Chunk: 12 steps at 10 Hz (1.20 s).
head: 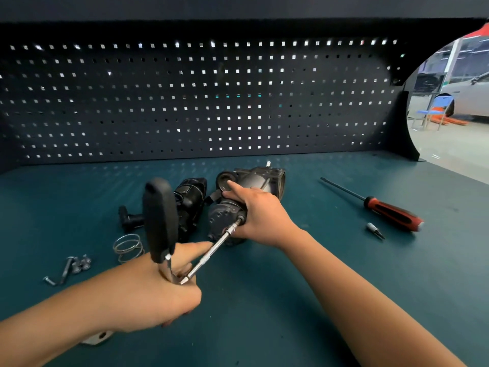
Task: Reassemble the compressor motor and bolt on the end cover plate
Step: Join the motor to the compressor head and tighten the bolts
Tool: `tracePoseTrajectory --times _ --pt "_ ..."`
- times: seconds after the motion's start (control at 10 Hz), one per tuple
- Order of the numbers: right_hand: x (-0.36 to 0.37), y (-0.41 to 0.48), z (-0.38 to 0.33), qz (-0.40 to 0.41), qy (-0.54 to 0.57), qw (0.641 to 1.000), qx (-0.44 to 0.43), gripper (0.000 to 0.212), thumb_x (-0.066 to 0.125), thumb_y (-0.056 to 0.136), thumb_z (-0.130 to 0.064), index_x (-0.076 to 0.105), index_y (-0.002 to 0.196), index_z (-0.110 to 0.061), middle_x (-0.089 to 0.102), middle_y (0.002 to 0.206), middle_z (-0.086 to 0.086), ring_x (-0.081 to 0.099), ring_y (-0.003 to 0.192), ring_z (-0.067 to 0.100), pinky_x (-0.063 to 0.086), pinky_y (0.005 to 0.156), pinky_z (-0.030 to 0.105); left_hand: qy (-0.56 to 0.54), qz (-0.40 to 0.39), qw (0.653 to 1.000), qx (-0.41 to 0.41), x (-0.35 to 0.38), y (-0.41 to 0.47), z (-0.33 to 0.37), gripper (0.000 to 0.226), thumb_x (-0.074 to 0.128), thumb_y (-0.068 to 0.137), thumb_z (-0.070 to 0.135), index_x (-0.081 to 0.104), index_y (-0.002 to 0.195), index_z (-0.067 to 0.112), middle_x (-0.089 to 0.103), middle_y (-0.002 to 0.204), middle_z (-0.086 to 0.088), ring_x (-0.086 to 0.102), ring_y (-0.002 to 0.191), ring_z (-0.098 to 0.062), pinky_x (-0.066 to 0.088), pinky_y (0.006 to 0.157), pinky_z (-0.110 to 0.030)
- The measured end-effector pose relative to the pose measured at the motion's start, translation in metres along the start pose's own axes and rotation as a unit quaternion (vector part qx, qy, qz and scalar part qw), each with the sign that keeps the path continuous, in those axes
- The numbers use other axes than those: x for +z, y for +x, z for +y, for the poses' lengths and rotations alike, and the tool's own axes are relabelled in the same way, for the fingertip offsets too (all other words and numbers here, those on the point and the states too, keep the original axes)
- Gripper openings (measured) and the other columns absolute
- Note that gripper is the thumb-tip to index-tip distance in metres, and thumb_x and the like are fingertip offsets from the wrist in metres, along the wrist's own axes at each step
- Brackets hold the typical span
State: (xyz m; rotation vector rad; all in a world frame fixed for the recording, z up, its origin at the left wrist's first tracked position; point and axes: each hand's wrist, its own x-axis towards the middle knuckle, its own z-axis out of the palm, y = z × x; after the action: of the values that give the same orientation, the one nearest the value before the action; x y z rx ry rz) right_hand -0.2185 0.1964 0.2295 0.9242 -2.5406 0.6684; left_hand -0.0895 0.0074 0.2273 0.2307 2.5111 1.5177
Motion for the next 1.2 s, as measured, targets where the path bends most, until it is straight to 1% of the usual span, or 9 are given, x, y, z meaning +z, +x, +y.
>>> tracePoseTrajectory --times 0.1,0.3,0.4,0.5,0.6,0.8,0.9,1.0,1.2 --pt "-0.002 -0.001 -0.001 0.004 0.010 1.000 -0.003 0.087 0.073 0.073 -0.028 0.029 0.146 -0.013 0.051 0.138 -0.010 0.045 0.124 0.016 0.033 0.091 0.022 0.173 0.060 0.981 0.060 0.004 -0.001 0.021 0.074 0.050 0.050 0.038 0.059 0.116 0.007 0.066 0.088 -0.012 0.053 0.069 -0.023 0.046 0.067 -0.039" --pt "-0.002 0.001 -0.003 0.003 -0.011 1.000 -0.008 0.081 0.075 0.074 -0.037 0.036 0.143 -0.018 0.049 0.140 -0.007 0.044 0.128 0.015 0.033 0.099 0.024 0.185 0.103 0.977 0.015 -0.005 -0.001 0.021 0.068 0.051 0.056 0.036 0.059 0.114 0.003 0.068 0.092 -0.013 0.062 0.081 -0.034 0.051 0.073 -0.044" --pt "-0.002 0.001 -0.001 -0.009 -0.044 0.999 -0.025 0.086 0.076 0.072 -0.041 0.034 0.144 -0.019 0.043 0.145 -0.003 0.038 0.132 0.013 0.019 0.104 0.021 0.018 0.058 0.998 -0.002 -0.005 -0.003 0.016 0.066 0.063 0.050 0.030 0.063 0.114 0.014 0.071 0.084 -0.012 0.064 0.064 -0.023 0.048 0.057 -0.030" --pt "-0.002 -0.001 0.001 -0.027 -0.056 0.998 -0.024 0.093 0.076 0.071 -0.044 0.027 0.146 -0.019 0.038 0.148 -0.003 0.032 0.136 0.012 0.008 0.112 0.027 -0.145 0.020 0.989 -0.007 0.003 -0.002 0.010 0.057 0.056 0.052 0.005 0.068 0.107 0.020 0.069 0.074 -0.012 0.057 0.050 -0.019 0.044 0.043 -0.024" --pt "-0.001 -0.002 0.003 -0.024 -0.043 0.999 -0.016 0.090 0.076 0.071 -0.043 0.029 0.143 -0.018 0.042 0.145 -0.005 0.039 0.132 0.013 0.006 0.114 0.030 -0.291 0.014 0.956 -0.032 0.014 -0.003 0.011 0.056 0.051 0.050 -0.011 0.076 0.093 0.015 0.064 0.069 -0.018 0.045 0.038 -0.017 0.039 0.036 -0.024" --pt "-0.001 -0.003 0.005 -0.018 -0.016 1.000 -0.020 0.080 0.075 0.073 -0.041 0.036 0.140 -0.021 0.043 0.144 -0.008 0.037 0.133 0.011 0.006 0.116 0.032 -0.494 -0.007 0.865 -0.089 0.015 -0.002 0.014 0.036 0.046 0.063 -0.001 0.074 0.086 -0.003 0.056 0.056 -0.012 0.028 0.027 -0.007 0.026 0.027 -0.012" --pt "-0.003 -0.003 0.004 -0.034 -0.017 0.999 -0.026 0.074 0.075 0.074 -0.040 0.041 0.138 -0.023 0.038 0.148 -0.007 0.027 0.139 0.010 0.009 0.116 0.036 -0.474 0.002 0.877 -0.082 0.018 -0.003 0.013 0.035 0.048 0.064 0.000 0.075 0.086 -0.001 0.055 0.055 -0.013 0.027 0.027 -0.007 0.024 0.028 -0.011" --pt "-0.002 -0.004 0.007 -0.043 -0.024 0.999 -0.018 0.076 0.074 0.073 -0.042 0.038 0.139 -0.028 0.027 0.153 -0.010 0.017 0.143 0.008 0.003 0.116 0.038 -0.393 0.021 0.917 -0.060 0.020 -0.006 0.014 0.035 0.052 0.065 -0.001 0.076 0.090 0.005 0.054 0.056 -0.018 0.030 0.030 -0.011 0.025 0.030 -0.014" --pt "0.002 -0.006 0.011 -0.037 -0.031 0.999 -0.001 0.090 0.073 0.072 -0.048 0.027 0.146 -0.027 0.023 0.154 -0.014 0.012 0.143 0.003 -0.003 0.115 0.035 -0.339 0.081 0.936 -0.041 0.027 -0.010 0.022 0.032 0.047 0.087 -0.009 0.074 0.093 0.006 0.047 0.051 -0.014 0.033 0.033 -0.015 0.024 0.034 -0.012"
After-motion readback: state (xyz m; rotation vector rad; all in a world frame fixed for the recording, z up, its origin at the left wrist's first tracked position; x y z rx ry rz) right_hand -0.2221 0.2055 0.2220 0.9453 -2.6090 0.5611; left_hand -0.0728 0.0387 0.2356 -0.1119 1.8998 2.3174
